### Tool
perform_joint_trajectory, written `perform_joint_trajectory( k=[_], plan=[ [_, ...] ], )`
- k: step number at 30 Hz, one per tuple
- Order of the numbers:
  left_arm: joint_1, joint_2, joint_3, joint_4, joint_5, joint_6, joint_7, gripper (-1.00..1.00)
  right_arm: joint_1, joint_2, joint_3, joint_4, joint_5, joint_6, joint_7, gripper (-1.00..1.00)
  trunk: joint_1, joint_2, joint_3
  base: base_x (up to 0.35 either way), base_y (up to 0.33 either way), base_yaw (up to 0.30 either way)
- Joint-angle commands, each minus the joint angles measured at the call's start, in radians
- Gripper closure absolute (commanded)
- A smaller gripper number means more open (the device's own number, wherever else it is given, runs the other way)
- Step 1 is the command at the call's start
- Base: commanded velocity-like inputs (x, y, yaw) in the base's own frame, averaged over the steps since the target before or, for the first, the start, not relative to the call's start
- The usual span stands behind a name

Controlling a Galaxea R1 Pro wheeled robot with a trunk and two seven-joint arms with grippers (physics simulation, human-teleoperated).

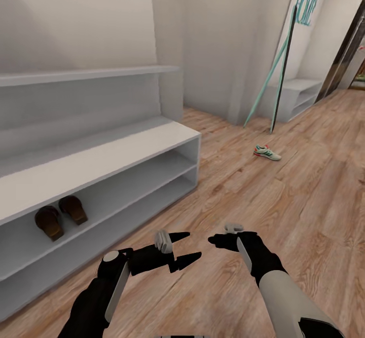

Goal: Pick up the two gym shoes and the two sandals from the corridor floor and place them onto the hallstand (shoe rack) in the corridor, making sure they are on the rack and not on the floor. Arrange them so the two gym shoes are next to each other and the two sandals are next to each other.

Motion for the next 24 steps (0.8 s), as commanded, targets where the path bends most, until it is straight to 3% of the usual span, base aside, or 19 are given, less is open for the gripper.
perform_joint_trajectory(
  k=[1,8,24],
  plan=[
    [0.0,0.0,0.0,0.0,0.006,0.01,-0.002,-1.0,-0.001,0.002,-0.008,-0.001,0.011,0.004,0.008,-1.0,0.0,0.0,-0.001,0.0,0.0,-0.3],
    [0.0,0.0,0.0,0.0,0.005,0.01,-0.001,-1.0,-0.001,0.002,-0.008,-0.001,0.011,0.004,0.008,-1.0,0.0,0.0,-0.001,0.08,-0.064,-0.3],
    [0.0,0.001,0.001,0.0,0.005,0.01,-0.001,-1.0,-0.001,0.001,-0.008,-0.003,0.011,0.004,0.009,-1.0,0.0,0.0,-0.001,0.236,-0.212,-0.3]
  ],
)
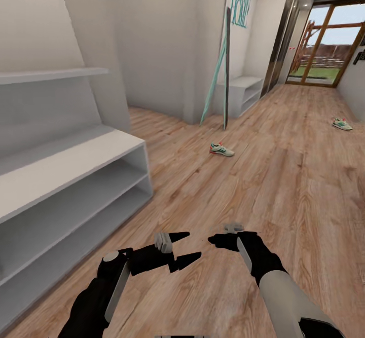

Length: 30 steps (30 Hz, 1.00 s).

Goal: Pick up the two gym shoes and the two sandals from the corridor floor and place them onto the hallstand (shoe rack) in the corridor, making sure they are on the rack and not on the floor. Arrange them so the two gym shoes are next to each other and the two sandals are next to each other.

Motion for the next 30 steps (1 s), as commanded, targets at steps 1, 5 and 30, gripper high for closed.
perform_joint_trajectory(
  k=[1,5,30],
  plan=[
    [-0.001,0.0,0.0,0.0,0.005,0.01,-0.002,-1.0,0.0,0.001,-0.008,-0.002,0.011,0.004,0.009,-1.0,0.0,0.0,-0.001,0.287,-0.219,-0.3],
    [0.0,0.0,0.0,0.0,0.006,0.01,-0.002,-1.0,0.0,0.001,-0.008,-0.002,0.011,0.004,0.009,-1.0,0.0,0.0,-0.001,0.302,-0.213,-0.3],
    [-0.001,0.001,0.003,0.001,0.006,0.01,-0.002,-1.0,0.0,0.001,-0.008,0.0,0.012,0.004,0.007,-1.0,0.0,0.0,-0.001,0.328,-0.144,-0.3]
  ],
)
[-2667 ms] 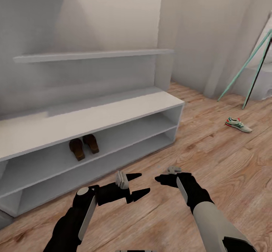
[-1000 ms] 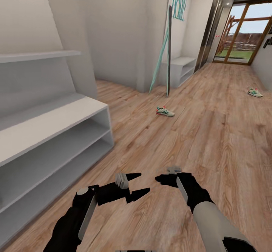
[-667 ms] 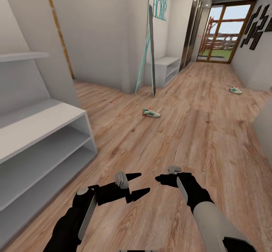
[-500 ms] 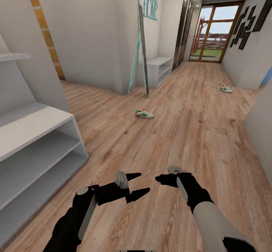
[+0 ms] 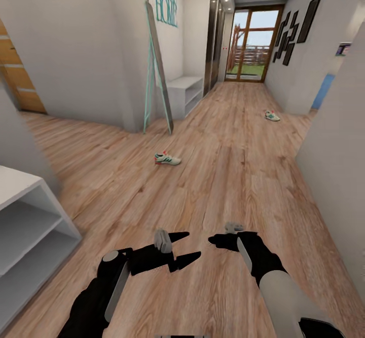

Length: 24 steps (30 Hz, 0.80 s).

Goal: Pick up the two gym shoes and the two sandals from the corridor floor and place them onto the hallstand (shoe rack) in the corridor, making sure they are on the rack and not on the floor. Arrange them so the two gym shoes are next to each other and the two sandals are next to each other.

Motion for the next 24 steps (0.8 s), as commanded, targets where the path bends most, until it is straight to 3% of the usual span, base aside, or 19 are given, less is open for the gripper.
perform_joint_trajectory(
  k=[1,17,24],
  plan=[
    [0.0,0.0,0.0,0.0,0.005,0.01,-0.002,-1.0,-0.001,0.002,-0.008,-0.001,0.011,0.004,0.008,-1.0,0.0,0.0,-0.001,0.346,-0.011,-0.3],
    [0.0,0.0,0.0,0.0,0.005,0.01,-0.002,-1.0,-0.001,0.002,-0.008,-0.001,0.011,0.004,0.008,-1.0,0.0,0.0,-0.001,0.346,-0.001,-0.29],
    [0.0,0.0,0.0,0.0,0.005,0.01,-0.002,-1.0,-0.001,0.002,-0.008,-0.001,0.011,0.004,0.008,-1.0,0.0,0.0,-0.001,0.346,0.0,-0.082]
  ],
)
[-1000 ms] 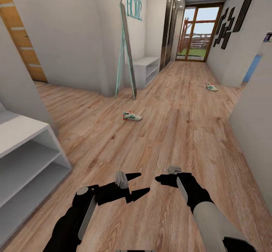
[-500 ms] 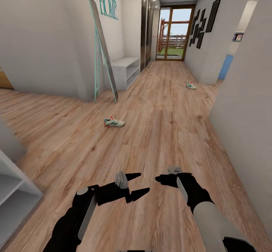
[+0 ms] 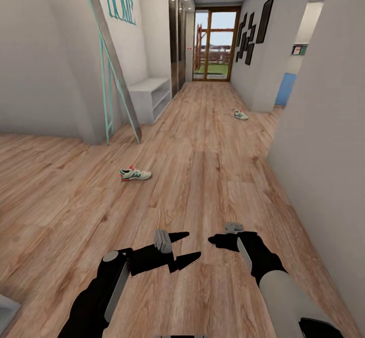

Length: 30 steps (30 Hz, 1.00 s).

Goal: Pick up the two gym shoes and the two sandals from the corridor floor and place them onto the hallstand (shoe rack) in the corridor, making sure they are on the rack and not on the floor. Arrange them so the two gym shoes are next to each other and the two sandals are next to each other.

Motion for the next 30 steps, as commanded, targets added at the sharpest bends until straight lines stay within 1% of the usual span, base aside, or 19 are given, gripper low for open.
perform_joint_trajectory(
  k=[1,11,20,30],
  plan=[
    [0.0,0.0,0.0,0.0,0.005,0.01,-0.002,-1.0,0.0,0.002,-0.008,-0.002,0.011,0.004,0.008,-1.0,0.0,0.0,-0.001,0.346,0.0,-0.018],
    [-0.001,0.0,0.0,0.0,0.005,0.01,-0.002,-1.0,0.0,0.002,-0.008,-0.004,0.011,0.004,0.011,-1.0,0.0,0.0,-0.001,0.346,0.0,-0.004],
    [-0.001,0.0,0.018,0.0,0.005,0.01,-0.002,-1.0,0.0,0.002,-0.008,-0.003,0.012,0.004,0.008,-1.0,0.0,0.0,-0.001,0.346,0.0,0.0],
    [0.0,0.0,0.018,0.0,0.005,0.01,-0.002,-1.0,0.0,0.001,-0.008,-0.003,0.012,0.004,0.008,-1.0,0.0,0.0,-0.001,0.346,0.0,-0.004]
  ],
)
